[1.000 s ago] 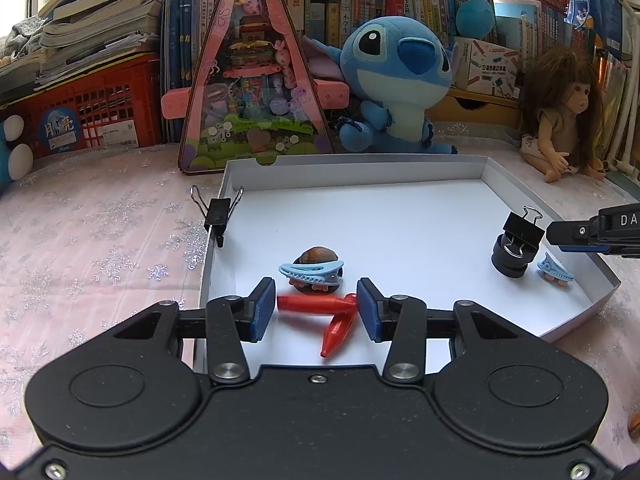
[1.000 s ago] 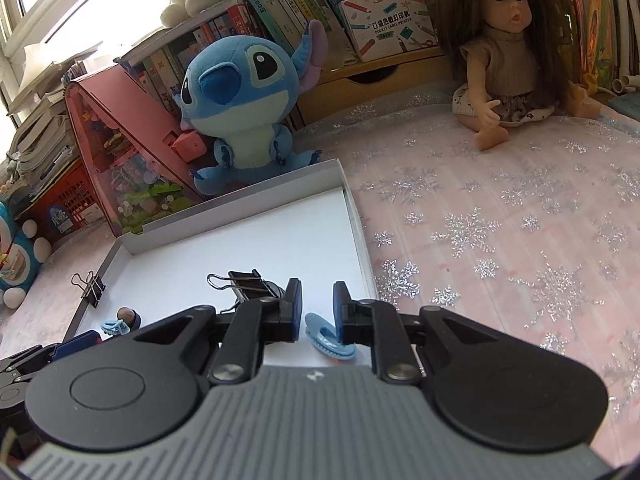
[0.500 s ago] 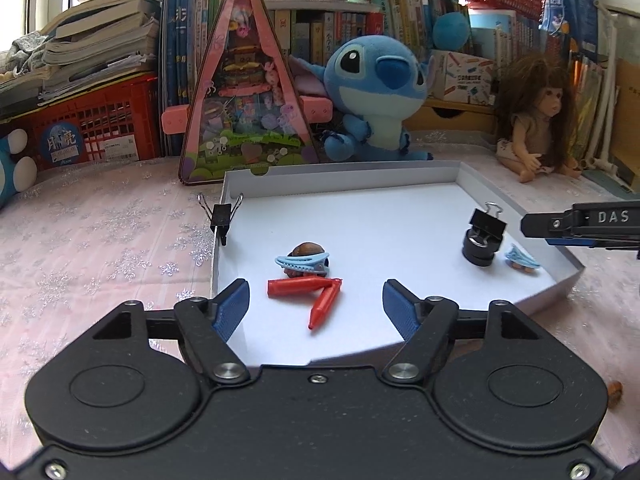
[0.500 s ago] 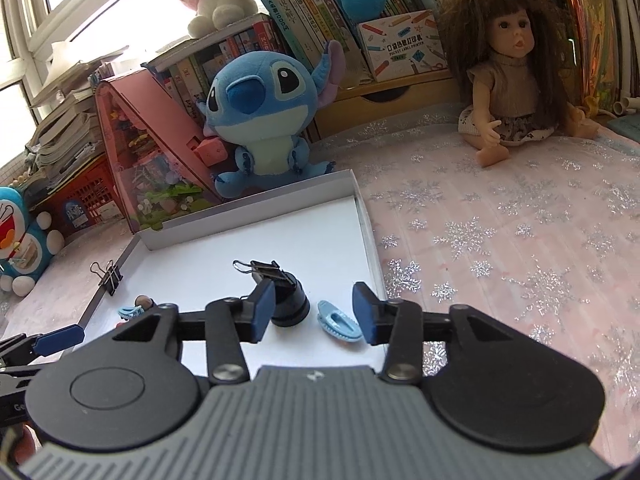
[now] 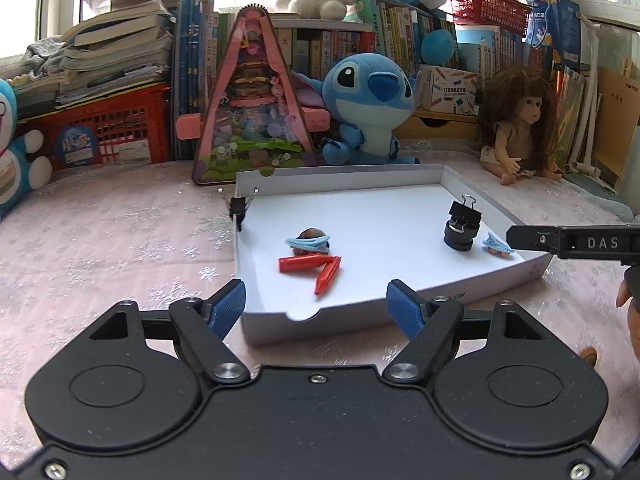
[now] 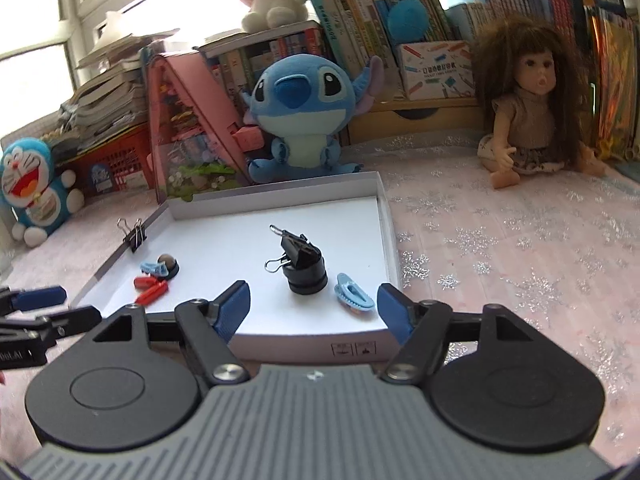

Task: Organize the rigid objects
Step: 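Move the left gripper to the clear plastic dome while the right gripper moves to the acorn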

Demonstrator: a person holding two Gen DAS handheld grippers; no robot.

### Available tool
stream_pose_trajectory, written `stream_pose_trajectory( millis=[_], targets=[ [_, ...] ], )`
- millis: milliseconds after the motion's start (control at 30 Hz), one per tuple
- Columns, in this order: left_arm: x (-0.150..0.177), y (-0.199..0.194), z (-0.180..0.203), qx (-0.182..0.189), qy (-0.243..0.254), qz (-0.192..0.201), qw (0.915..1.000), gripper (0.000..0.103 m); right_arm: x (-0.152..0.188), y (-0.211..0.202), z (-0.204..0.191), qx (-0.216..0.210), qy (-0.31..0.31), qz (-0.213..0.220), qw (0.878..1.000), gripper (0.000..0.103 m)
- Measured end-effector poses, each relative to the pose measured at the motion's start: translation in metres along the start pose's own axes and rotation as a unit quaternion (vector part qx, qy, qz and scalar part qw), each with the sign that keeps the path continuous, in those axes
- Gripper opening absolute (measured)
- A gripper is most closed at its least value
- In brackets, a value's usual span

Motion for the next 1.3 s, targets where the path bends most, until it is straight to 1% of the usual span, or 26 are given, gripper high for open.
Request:
stream_pose_trajectory(
  millis=[167,367,467,633,733,1033,1167,1300],
  targets=[
    [0.011,-0.012,-0.006,-0.012,0.001,0.006,0.9999,0.076,0.009,-0.01,-0.007,-0.007,-0.023,0.01,1.0,0.085],
    [0.027,-0.018,-0.011,-0.014,-0.011,-0.008,0.9998,0.077,0.022,-0.02,-0.016,-0.007,-0.056,0.017,0.998,0.087],
    [0.035,-0.024,-0.012,-0.022,-0.007,-0.001,0.9997,0.077,0.029,-0.025,-0.02,-0.007,-0.066,0.019,0.998,0.088],
    [0.046,-0.033,-0.01,-0.034,0.013,0.007,0.9993,0.077,0.045,-0.034,-0.026,-0.005,-0.094,0.024,0.995,0.089],
    [0.051,-0.037,-0.01,-0.042,0.013,0.011,0.999,0.077,0.054,-0.04,-0.031,-0.003,-0.107,0.028,0.994,0.09],
    [0.063,-0.046,-0.018,-0.062,0.001,0.014,0.998,0.077,0.071,-0.06,-0.037,0.004,-0.113,0.049,0.992,0.092],
    [0.068,-0.048,-0.021,-0.058,-0.013,0.008,0.9982,0.076,0.076,-0.066,-0.035,0.013,-0.11,0.05,0.993,0.093],
    [0.074,-0.05,-0.019,-0.058,-0.014,0.008,0.9982,0.076,0.083,-0.07,-0.029,0.023,-0.1,0.045,0.994,0.093]
  ],
)
Point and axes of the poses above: each gripper's, at about its wrist camera, not at the fingertips, and y roughly the way its jaws point, z to its right, x to its underside, the point moved 5 cm from there along y, roughly the way its jaws point, and after that the axes turned 2 degrees about z, right-handed, at the moved point
